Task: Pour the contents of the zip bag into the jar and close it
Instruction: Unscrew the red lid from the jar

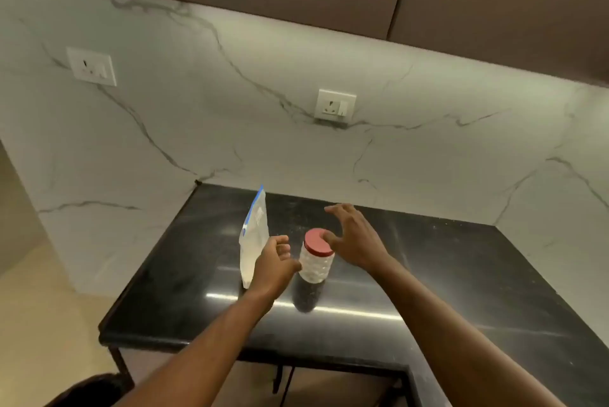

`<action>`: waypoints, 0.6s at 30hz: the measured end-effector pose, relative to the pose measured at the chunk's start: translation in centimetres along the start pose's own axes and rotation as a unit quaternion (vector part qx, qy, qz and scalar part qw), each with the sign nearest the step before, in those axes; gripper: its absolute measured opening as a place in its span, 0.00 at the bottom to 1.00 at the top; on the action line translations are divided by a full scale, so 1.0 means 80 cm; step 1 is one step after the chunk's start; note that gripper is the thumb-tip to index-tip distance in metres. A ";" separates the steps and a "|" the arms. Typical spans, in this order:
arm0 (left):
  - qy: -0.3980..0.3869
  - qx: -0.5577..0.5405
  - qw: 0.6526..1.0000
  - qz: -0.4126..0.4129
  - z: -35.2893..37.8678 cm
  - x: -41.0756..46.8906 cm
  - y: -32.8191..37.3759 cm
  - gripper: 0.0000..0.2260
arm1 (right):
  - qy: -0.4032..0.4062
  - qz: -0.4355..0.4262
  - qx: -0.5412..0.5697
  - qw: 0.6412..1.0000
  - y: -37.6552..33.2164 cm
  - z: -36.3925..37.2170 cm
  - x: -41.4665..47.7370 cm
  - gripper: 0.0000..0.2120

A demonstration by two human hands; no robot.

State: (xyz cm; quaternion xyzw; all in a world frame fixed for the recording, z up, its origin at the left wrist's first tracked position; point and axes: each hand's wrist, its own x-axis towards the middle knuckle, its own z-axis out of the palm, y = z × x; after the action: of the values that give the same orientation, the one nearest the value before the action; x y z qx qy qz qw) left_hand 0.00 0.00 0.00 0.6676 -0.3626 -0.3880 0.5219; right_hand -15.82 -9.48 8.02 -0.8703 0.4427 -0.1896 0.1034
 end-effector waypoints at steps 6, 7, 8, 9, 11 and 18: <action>-0.088 0.076 0.992 -0.048 0.034 0.061 -0.042 0.47 | -0.154 0.070 -0.087 0.982 0.034 0.061 0.037 0.42; -0.098 0.077 0.991 -0.041 0.040 0.073 -0.048 0.49 | -0.163 0.073 -0.099 0.979 0.040 0.070 0.044 0.43; -0.112 0.078 0.990 -0.040 0.045 0.081 -0.050 0.50 | -0.175 0.073 -0.112 0.976 0.042 0.074 0.050 0.44; -0.121 0.079 0.989 -0.033 0.050 0.092 -0.055 0.52 | -0.180 0.069 -0.126 0.973 0.047 0.081 0.055 0.45; -0.138 0.092 0.986 -0.015 0.060 0.112 -0.064 0.55 | -0.178 0.061 -0.139 0.972 0.053 0.088 0.063 0.46; -0.158 0.162 0.973 0.048 0.061 0.152 -0.077 0.42 | -0.173 0.072 -0.146 0.971 0.048 0.095 0.089 0.41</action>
State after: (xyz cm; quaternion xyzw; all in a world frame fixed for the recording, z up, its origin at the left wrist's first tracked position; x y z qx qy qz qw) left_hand 1.43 -11.64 -8.49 0.6553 -0.5303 -0.3992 0.3607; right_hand -11.58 -17.39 1.50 -0.8615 0.5023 0.0389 0.0633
